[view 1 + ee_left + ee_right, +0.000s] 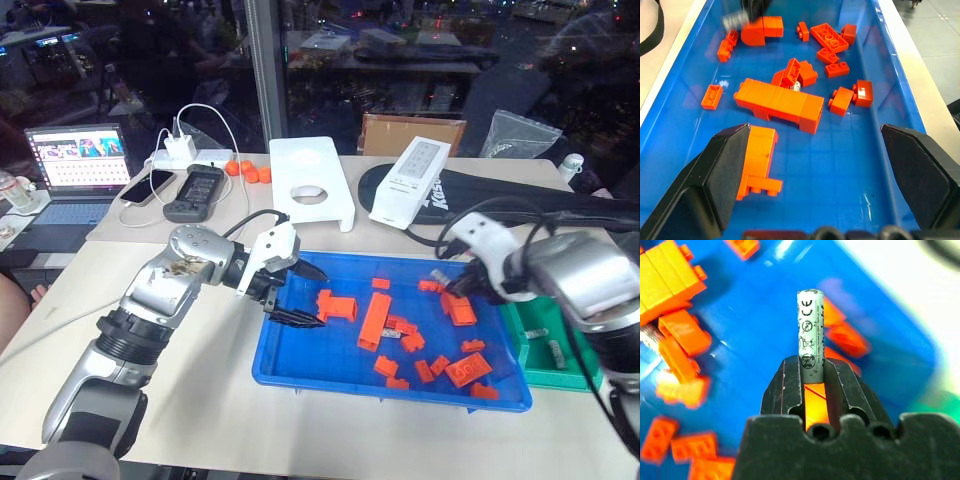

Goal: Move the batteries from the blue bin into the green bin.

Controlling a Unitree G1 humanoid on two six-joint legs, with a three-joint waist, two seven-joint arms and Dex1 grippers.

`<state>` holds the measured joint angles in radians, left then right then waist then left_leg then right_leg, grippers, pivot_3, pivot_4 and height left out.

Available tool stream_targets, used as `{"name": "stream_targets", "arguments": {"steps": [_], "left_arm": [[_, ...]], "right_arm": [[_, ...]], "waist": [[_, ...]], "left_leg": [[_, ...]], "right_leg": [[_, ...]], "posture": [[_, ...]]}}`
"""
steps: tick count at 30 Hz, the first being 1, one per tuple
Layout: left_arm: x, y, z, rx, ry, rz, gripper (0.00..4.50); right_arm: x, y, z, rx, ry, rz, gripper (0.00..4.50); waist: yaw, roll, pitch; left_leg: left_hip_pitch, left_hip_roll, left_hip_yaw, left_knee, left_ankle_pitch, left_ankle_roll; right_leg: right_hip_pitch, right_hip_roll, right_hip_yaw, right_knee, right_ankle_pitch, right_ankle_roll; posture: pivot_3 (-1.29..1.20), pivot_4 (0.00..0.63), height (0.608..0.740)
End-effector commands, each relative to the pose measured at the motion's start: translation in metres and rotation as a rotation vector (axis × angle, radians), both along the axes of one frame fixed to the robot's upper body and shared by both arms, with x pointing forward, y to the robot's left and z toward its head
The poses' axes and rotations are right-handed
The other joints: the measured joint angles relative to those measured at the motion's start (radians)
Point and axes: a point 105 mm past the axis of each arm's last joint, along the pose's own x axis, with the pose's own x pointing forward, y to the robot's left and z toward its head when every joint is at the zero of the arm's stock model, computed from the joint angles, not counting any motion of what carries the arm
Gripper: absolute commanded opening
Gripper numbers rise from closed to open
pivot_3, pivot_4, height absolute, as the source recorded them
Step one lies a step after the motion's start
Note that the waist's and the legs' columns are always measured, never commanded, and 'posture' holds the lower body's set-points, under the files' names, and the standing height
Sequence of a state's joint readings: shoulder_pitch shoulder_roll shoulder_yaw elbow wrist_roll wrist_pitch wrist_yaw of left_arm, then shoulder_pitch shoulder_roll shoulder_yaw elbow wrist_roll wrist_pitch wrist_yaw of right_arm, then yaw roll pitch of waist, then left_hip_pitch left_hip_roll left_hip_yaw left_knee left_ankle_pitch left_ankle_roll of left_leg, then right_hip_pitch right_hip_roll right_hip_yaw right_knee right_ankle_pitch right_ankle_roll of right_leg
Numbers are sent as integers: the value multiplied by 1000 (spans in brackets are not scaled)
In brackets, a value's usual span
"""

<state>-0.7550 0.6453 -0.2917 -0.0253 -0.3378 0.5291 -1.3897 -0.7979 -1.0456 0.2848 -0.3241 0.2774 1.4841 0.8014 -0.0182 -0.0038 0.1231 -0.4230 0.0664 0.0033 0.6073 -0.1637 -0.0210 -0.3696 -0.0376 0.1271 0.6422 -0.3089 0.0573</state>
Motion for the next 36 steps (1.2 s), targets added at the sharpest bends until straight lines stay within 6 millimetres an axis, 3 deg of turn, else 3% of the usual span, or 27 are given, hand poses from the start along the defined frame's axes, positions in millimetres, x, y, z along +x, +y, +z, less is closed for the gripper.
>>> {"name": "stream_targets", "arguments": {"steps": [1, 4, 8, 13, 18, 20, 21, 25, 28, 30, 33, 36], "left_arm": [[0, -10, 17, -55, -31, -46, 4500], [3, -17, 29, -123, -23, -49, 4500], [5, -25, 46, -229, -3, -55, 4500], [7, -34, 66, -339, 17, -52, 4500], [7, -36, 65, -331, 24, -49, 4500], [7, -36, 65, -326, 24, -47, 4500], [7, -35, 65, -324, 24, -46, 4500], [7, -31, 62, -300, 21, -35, 4500], [8, -14, 51, -217, 8, -22, 4500], [8, -5, 42, -158, -4, -20, 4500], [10, 7, 27, -65, -17, 0, 4500], [10, 12, 22, -27, -20, 6, 4500]], "right_arm": [[-2, -32, 41, -42, -160, -27, 239], [-14, -75, 51, -123, -178, -138, 239], [-39, -100, 33, -131, -79, -206, 239], [-50, -110, 6, -85, -19, -261, 239], [-48, -107, -19, -53, 0, -272, 239], [-46, -106, -17, -40, -12, -278, 1242], [-46, -106, -16, -40, -17, -280, 1379], [-43, -104, -2, -60, -53, -261, 2762], [-37, -76, 23, -65, -112, -141, 3825], [-33, -59, 29, -58, -134, -73, 4479], [-29, -8, 26, 16, -132, 139, 4479], [-29, 31, 15, 50, -104, 300, 4479]], "waist": [[4, 0, 0], [12, -1, 0], [7, -1, 0], [-13, -1, 1], [-24, -1, 1], [-24, -1, 1], [-23, -1, 1], [-22, -1, 1], [-28, 2, 2], [-33, 3, 2], [-31, 2, 2], [-25, 1, 3]], "left_leg": [[0, 0, 0, 0, 0, 0], [-1, -1, 0, 1, 0, 0], [-1, -1, 0, 0, 0, 0], [1, -1, 0, 1, 0, 0], [2, -2, -1, 1, 0, 1], [1, -2, -1, 1, 0, 1], [1, -2, -1, 1, 0, 1], [1, -2, -1, 1, 0, 1], [1, -2, -1, 1, 0, 1], [2, -2, -1, -1, 0, 1], [4, 0, -2, -2, 0, 1], [3, 0, -2, -1, 0, 1]], "right_leg": [[0, 0, 0, 0, 0, 1], [1, -2, -1, -1, -1, 1], [2, -3, -2, -2, 0, 0], [2, -2, -1, 0, -1, 1], [3, -2, -1, 1, -1, 1], [3, -2, -2, 1, -1, 1], [3, -2, -1, 1, -1, 1], [3, -2, -2, 0, -1, 1], [3, -2, -1, 0, -1, 1], [2, -2, -1, 1, -1, 1], [3, 0, -2, 1, -2, 0], [3, 0, -2, 1, -2, 0]], "posture": [[0, 150, 714], [0, 150, 714], [0, 150, 714], [0, 150, 714], [0, 150, 714], [0, 150, 714], [0, 150, 714], [0, 150, 714], [0, 150, 714], [0, 150, 714], [0, 150, 714], [0, 150, 714]]}}
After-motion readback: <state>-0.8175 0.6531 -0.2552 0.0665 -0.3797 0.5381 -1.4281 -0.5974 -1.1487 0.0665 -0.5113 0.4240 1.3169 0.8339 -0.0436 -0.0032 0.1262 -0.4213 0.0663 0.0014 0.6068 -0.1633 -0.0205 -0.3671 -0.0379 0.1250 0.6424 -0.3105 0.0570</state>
